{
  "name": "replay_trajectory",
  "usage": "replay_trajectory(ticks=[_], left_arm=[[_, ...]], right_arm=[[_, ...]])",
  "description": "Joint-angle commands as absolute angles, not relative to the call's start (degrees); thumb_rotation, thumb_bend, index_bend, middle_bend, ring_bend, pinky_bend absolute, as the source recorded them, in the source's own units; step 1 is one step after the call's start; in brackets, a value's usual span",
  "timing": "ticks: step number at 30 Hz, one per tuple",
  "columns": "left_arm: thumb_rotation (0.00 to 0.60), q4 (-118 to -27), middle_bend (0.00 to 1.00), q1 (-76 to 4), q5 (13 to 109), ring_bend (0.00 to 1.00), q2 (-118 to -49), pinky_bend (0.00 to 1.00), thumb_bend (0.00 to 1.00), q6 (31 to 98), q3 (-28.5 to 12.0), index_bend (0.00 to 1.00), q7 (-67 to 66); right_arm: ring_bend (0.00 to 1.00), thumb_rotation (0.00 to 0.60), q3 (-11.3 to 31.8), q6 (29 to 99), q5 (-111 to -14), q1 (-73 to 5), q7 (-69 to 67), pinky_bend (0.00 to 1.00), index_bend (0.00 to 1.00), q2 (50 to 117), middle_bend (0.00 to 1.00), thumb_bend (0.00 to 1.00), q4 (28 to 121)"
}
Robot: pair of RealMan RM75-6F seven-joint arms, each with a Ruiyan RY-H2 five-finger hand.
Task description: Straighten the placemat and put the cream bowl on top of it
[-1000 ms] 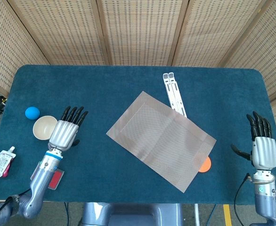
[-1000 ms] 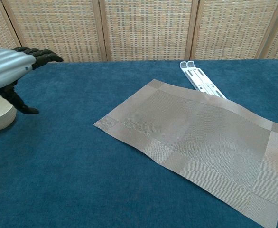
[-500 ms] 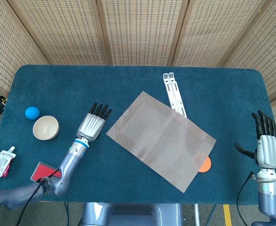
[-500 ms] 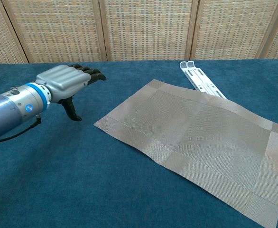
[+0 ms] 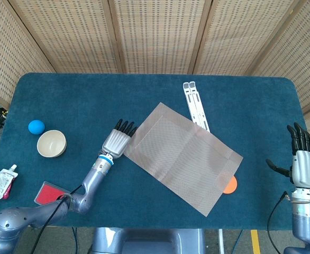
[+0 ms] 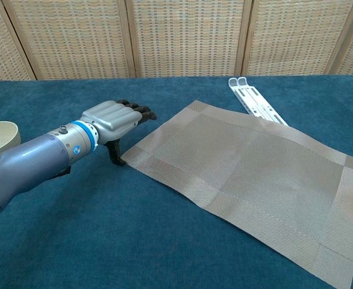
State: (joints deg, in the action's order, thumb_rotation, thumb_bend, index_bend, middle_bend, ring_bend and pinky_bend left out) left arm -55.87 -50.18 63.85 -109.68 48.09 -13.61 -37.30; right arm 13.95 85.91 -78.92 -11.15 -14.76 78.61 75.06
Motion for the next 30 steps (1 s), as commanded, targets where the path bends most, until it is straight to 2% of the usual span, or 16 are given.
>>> replay_trajectory(ticks=[1,4,6,11,13,25,27,30], left_arm=[[0.6,-54.95,0.0,-50.55,64.24,0.0,-110.18,0.0,0.07,47.98,-13.12,0.08,-36.79],[0.6,-53.7,0.0,-51.04,64.61,0.0,-110.93,0.0,0.09,47.85,-12.86,0.09,-35.94],[0.6,-52.9,0.0,-51.49,65.63,0.0,-111.6,0.0,0.15,48.21,-12.6,0.1,-34.81],[0.6,-50.94,0.0,-51.89,69.01,0.0,-112.79,0.0,0.41,50.07,-11.76,0.16,-30.45],[0.6,-49.73,0.0,-52.01,71.01,0.0,-113.37,0.0,0.44,51.3,-11.25,0.19,-27.65],[0.6,-42.33,0.0,-53.09,77.96,0.0,-117.03,0.0,0.48,55.23,-9.35,0.25,-16.55],[0.6,-41.47,0.0,-53.2,78.57,0.0,-117.51,0.0,0.48,55.72,-9.26,0.28,-15.39],[0.6,-40.31,0.0,-53.34,79.46,0.0,-118.13,0.0,0.48,56.43,-9.11,0.42,-13.67]], right_arm=[[0.0,0.6,13.94,85.84,-78.92,-11.19,-14.8,0.0,0.08,78.67,0.0,0.26,75.0],[0.0,0.6,14.04,86.13,-79.03,-11.19,-14.85,0.0,0.08,78.75,0.0,0.26,74.98],[0.0,0.6,14.08,86.23,-79.1,-11.22,-14.98,0.0,0.08,78.85,0.0,0.26,74.94],[0.0,0.6,14.08,86.22,-79.12,-11.24,-15.11,0.0,0.08,78.93,0.0,0.26,74.83],[0.0,0.6,14.14,86.27,-79.07,-11.22,-15.1,0.0,0.08,78.91,0.0,0.26,74.8],[0.0,0.6,14.23,86.25,-78.95,-11.14,-15.39,0.0,0.09,78.74,0.0,0.26,75.32],[0.0,0.6,14.24,86.29,-78.97,-11.13,-15.39,0.0,0.09,78.73,0.0,0.26,75.4],[0.0,0.6,14.25,86.12,-78.85,-11.14,-15.49,0.0,0.09,78.69,0.0,0.26,75.43]])
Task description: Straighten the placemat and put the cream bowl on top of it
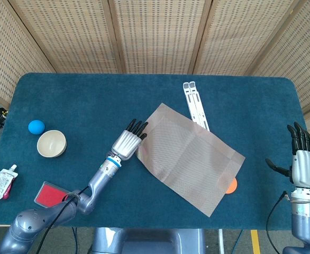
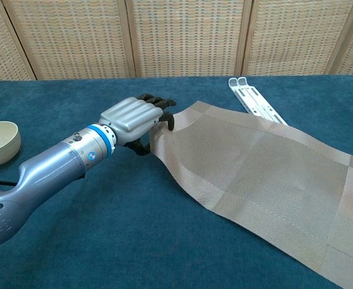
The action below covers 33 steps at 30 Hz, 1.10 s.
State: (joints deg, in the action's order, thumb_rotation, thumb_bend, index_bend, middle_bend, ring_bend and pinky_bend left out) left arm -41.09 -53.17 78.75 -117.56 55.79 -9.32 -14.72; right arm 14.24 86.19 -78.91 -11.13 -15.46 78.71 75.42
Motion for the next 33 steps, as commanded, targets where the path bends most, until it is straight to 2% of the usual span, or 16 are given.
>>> replay_trajectory(ticks=[1,4,7,16,22,25,33], left_arm=[[0.6,-39.85,0.0,-53.34,79.75,0.0,-118.32,0.0,0.48,56.65,-9.01,0.48,-13.22],[0.6,-39.35,0.0,-53.27,80.11,0.0,-118.53,0.0,0.48,56.9,-8.87,0.57,-12.56],[0.6,-39.08,0.0,-53.14,80.45,0.0,-118.53,0.0,0.51,57.17,-8.75,0.62,-12.12],[0.6,-41.61,0.0,-51.56,81.8,0.0,-116.53,0.0,0.54,59.7,-7.99,0.65,-11.73],[0.6,-48.39,0.0,-48.54,83.04,0.0,-112.1,0.0,0.54,63.23,-6.59,0.65,-13.66],[0.6,-54.19,0.0,-45.12,83.73,0.0,-108.05,0.0,0.54,65.79,-4.39,0.66,-16.1],[0.6,-66.46,0.0,-40.53,83.63,0.0,-101.01,0.0,0.54,66.63,-0.94,0.64,-21.52]], right_arm=[[0.0,0.6,14.26,86.06,-78.82,-11.15,-15.52,0.0,0.09,78.68,0.0,0.26,75.44],[0.0,0.6,14.26,86.03,-78.82,-11.15,-15.61,0.0,0.09,78.65,0.0,0.26,75.5],[0.0,0.6,14.21,86.06,-78.96,-11.15,-15.65,0.0,0.09,78.61,0.0,0.26,75.57],[0.0,0.6,13.93,86.57,-79.72,-11.07,-15.69,0.0,0.1,78.43,0.0,0.26,76.05],[0.0,0.6,13.5,87.35,-80.71,-10.88,-15.36,0.0,0.1,78.2,0.0,0.26,76.97],[0.0,0.6,12.95,88.02,-81.7,-10.71,-14.67,0.0,0.1,78.13,0.0,0.26,77.91],[0.0,0.6,11.88,88.63,-83.16,-10.55,-12.79,0.0,0.1,78.2,0.0,0.26,79.71]])
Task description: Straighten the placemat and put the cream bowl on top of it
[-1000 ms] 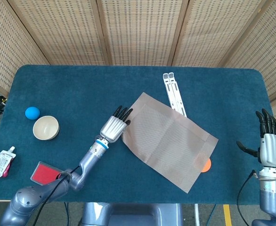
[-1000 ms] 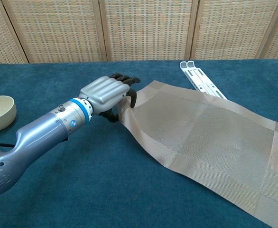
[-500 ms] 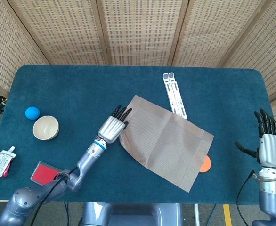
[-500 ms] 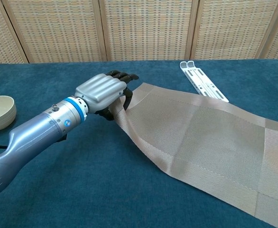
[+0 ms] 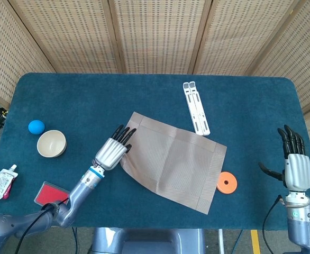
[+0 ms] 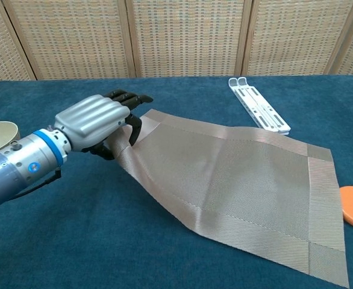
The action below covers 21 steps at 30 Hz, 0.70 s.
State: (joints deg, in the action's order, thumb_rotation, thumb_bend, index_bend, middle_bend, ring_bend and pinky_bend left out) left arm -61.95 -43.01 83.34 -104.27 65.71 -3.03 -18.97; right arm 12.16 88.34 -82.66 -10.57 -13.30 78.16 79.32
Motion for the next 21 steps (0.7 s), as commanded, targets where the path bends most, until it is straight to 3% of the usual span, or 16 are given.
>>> replay_trajectory(ticks=[1,21], left_arm=[[0.6,-67.75,0.0,-40.0,83.81,0.0,-100.26,0.0,0.54,66.8,-0.38,0.64,-22.21],[0.6,-88.89,0.0,-33.5,88.37,0.0,-90.95,0.0,0.54,67.93,7.47,0.63,-32.04]], right_arm=[[0.0,0.6,11.69,88.83,-83.51,-10.53,-12.38,0.0,0.1,78.24,0.0,0.26,79.92],[0.0,0.6,9.12,90.57,-87.19,-9.73,-8.86,0.0,0.11,77.92,0.0,0.26,83.32]])
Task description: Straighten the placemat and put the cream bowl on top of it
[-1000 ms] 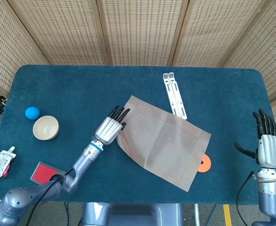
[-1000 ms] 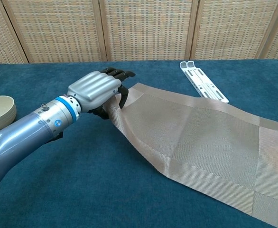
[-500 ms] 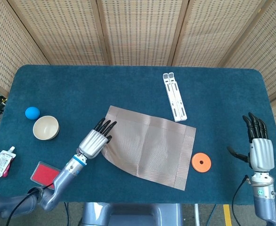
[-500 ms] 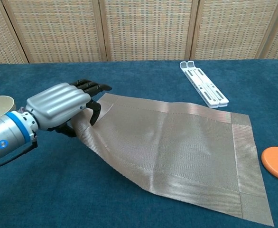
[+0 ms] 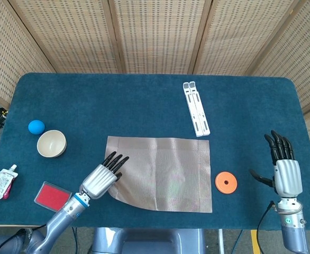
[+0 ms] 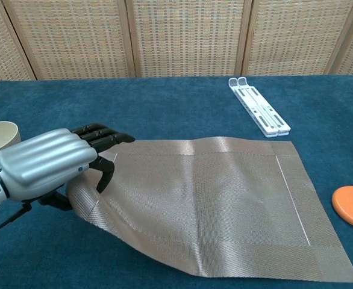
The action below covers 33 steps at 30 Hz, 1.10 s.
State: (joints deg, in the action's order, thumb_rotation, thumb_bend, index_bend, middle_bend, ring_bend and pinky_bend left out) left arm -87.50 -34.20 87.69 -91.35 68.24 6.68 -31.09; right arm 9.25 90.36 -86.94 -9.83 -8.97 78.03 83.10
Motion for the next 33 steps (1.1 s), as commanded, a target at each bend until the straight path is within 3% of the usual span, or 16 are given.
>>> replay_trajectory(ticks=[1,7,25,27,30,33], left_arm=[[0.6,-89.34,0.0,-33.31,88.5,0.0,-91.0,0.0,0.54,67.77,7.64,0.63,-32.32],[0.6,-90.86,0.0,-32.2,90.02,0.0,-91.83,0.0,0.54,66.7,9.15,0.63,-34.87],[0.6,-90.56,0.0,-29.83,91.09,0.0,-89.12,0.0,0.54,67.77,8.19,0.62,-36.22],[0.6,-90.58,0.0,-29.52,91.24,0.0,-88.68,0.0,0.54,67.97,8.12,0.6,-35.92],[0.6,-90.8,0.0,-29.21,91.85,0.0,-88.26,0.0,0.46,68.1,8.17,0.46,-35.58],[0.6,-91.63,0.0,-28.8,92.21,0.0,-87.44,0.0,0.23,68.14,8.32,0.23,-35.16]], right_arm=[[0.0,0.6,9.05,90.7,-87.34,-9.68,-8.82,0.0,0.11,77.86,0.0,0.26,83.45],[0.0,0.6,8.52,91.34,-88.23,-9.27,-8.85,0.0,0.11,77.43,0.0,0.26,84.42],[0.0,0.6,8.05,91.58,-89.08,-9.07,-8.68,0.0,0.11,77.29,0.0,0.26,85.18],[0.0,0.6,7.98,91.39,-89.03,-9.11,-8.41,0.0,0.11,77.43,0.0,0.26,85.1],[0.0,0.6,7.9,91.3,-89.08,-9.13,-8.01,0.0,0.11,77.61,0.0,0.26,84.98],[0.0,0.6,7.84,91.28,-89.09,-9.11,-7.64,0.0,0.11,77.73,0.0,0.26,84.88]])
